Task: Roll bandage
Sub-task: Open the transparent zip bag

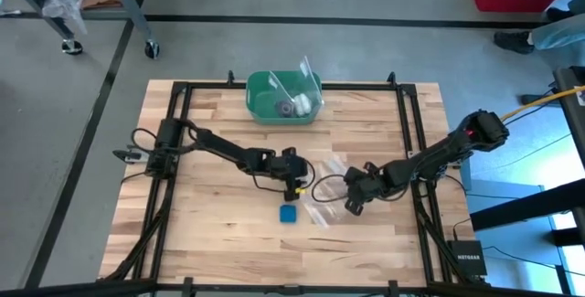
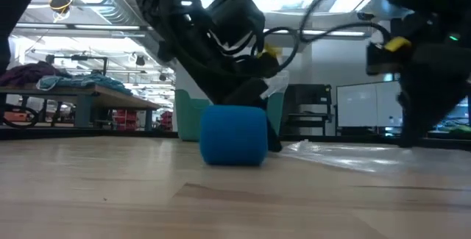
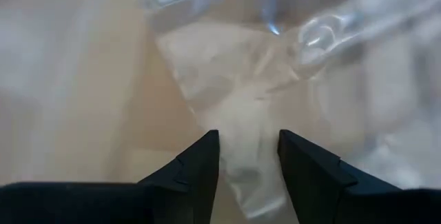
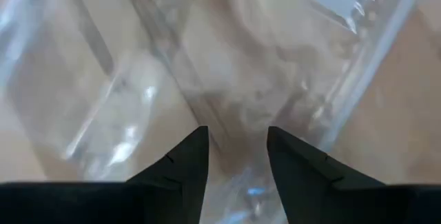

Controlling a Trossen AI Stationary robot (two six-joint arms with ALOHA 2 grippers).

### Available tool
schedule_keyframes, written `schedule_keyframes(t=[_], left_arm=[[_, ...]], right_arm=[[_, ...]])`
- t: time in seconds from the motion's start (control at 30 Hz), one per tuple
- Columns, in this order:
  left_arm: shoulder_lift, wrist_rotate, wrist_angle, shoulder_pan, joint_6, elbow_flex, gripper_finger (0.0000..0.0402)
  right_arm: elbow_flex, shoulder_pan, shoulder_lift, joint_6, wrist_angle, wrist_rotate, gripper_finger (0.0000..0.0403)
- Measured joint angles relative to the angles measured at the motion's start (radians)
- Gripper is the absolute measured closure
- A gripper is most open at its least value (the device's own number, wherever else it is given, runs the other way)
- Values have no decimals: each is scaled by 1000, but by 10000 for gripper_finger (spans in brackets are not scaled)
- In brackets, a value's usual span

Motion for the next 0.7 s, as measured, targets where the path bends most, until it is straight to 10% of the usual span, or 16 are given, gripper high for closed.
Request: schedule_keyframes(t=[0.37,0.7], left_arm=[[47,88,154,-108,-47,0,259],[-154,17,-172,-85,21,51,259]], right_arm=[[-69,-46,81,-324,88,393,249],[82,-66,17,-523,13,356,249]])
